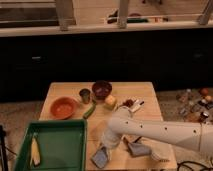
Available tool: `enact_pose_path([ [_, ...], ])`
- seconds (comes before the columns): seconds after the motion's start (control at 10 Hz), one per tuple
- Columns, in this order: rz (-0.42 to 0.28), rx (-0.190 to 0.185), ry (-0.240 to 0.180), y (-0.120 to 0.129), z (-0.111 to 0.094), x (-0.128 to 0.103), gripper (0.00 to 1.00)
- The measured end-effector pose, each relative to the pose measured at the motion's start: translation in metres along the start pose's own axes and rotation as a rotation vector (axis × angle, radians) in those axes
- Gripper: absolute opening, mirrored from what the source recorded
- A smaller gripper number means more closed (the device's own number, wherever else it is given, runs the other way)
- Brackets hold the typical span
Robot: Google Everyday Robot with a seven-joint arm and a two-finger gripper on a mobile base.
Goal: Wipe table surface with sponge
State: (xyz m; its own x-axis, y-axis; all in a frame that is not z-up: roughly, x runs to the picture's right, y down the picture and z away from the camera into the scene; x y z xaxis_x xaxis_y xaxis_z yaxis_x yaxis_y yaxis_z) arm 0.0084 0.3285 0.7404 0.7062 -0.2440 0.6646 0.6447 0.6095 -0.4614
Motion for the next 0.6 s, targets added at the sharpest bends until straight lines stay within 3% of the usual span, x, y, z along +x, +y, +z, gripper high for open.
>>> enact_pose_path([
  [0.3, 0.064, -0.001, 0.041, 0.007, -0.006, 0.024, 0.00],
  [0.6, 0.095, 0.008, 0.079, -0.013, -0.012, 0.050, 0.00],
])
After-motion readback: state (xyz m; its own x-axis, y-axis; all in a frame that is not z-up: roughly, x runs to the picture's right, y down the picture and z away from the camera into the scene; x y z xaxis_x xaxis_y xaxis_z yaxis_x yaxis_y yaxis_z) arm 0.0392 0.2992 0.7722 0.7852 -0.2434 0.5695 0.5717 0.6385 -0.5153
